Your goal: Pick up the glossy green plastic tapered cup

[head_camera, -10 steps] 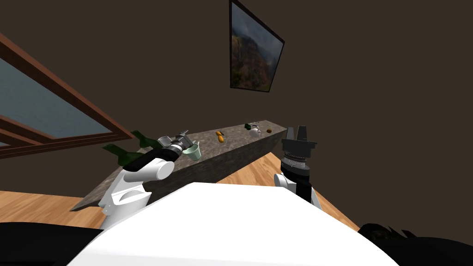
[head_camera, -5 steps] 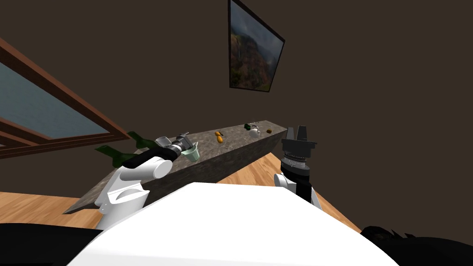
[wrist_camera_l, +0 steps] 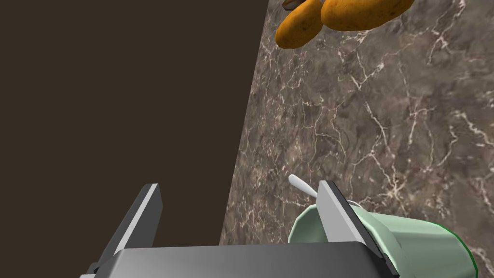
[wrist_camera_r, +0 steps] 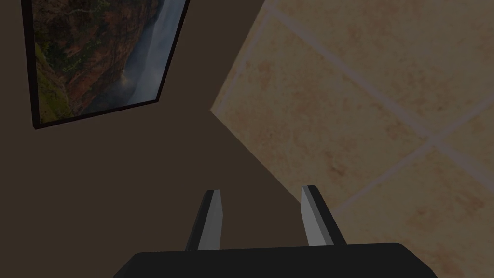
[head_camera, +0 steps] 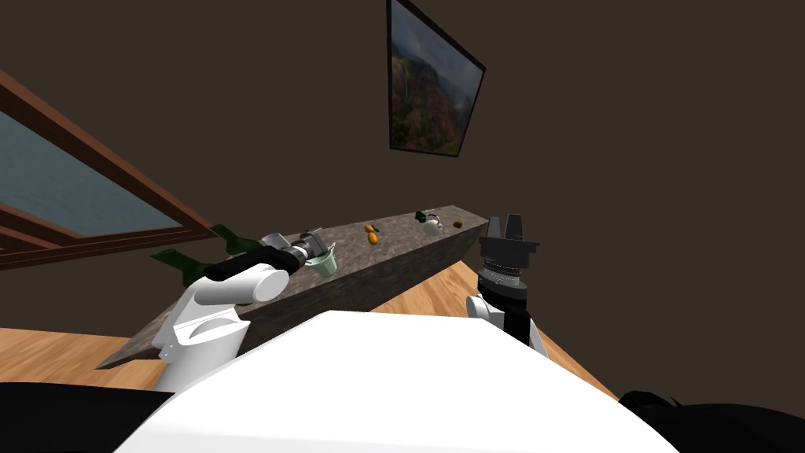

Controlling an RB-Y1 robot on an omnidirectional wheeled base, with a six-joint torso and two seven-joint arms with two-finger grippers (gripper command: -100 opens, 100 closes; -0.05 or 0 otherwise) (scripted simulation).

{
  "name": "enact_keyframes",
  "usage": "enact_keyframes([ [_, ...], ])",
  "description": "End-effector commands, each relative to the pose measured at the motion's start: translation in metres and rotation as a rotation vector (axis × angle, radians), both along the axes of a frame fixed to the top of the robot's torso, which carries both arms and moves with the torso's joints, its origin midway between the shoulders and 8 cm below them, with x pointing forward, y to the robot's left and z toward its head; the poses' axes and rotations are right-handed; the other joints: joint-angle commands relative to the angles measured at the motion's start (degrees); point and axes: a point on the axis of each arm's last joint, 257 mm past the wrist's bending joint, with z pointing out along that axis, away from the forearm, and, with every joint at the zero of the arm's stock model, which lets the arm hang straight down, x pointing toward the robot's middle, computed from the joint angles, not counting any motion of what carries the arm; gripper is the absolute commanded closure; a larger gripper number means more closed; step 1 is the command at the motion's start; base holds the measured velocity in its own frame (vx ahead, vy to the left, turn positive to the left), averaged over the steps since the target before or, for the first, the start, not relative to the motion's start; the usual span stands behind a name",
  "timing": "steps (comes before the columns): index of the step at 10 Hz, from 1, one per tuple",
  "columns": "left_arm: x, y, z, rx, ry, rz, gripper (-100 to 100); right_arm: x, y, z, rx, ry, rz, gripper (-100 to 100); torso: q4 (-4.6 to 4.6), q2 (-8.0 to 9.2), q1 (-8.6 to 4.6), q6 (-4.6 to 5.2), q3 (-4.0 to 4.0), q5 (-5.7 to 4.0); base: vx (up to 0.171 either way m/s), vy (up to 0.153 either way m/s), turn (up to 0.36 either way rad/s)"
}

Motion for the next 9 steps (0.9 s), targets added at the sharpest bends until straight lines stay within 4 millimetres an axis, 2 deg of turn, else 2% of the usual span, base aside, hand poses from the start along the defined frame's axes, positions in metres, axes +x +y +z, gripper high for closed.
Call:
enact_keyframes([
  [1, -0.004, 0.001, -0.009, -0.008, 0.036, 0.002, -100, 0.0, 0.0, 0.0, 0.0, 0.0, 0.0, 0, 0.0, 0.0, 0.0, 0.0, 0.0, 0.0, 0.016, -0.021, 0.0],
  [2, -0.005, 0.002, -0.006, -0.03, 0.049, 0.003, -100, 0.0, 0.0, 0.0, 0.0, 0.0, 0.0, 0, 0.01, 0.05, 0.04, -0.01, 0.02, 0.01, 0.029, -0.033, 0.017],
  [9, -0.021, 0.003, -0.029, -0.082, 0.19, 0.015, -100, 0.0, 0.0, 0.0, 0.0, 0.0, 0.0, 0, 0.01, 0.04, 0.04, -0.01, 0.02, 0.01, 0.023, -0.021, 0.011],
])
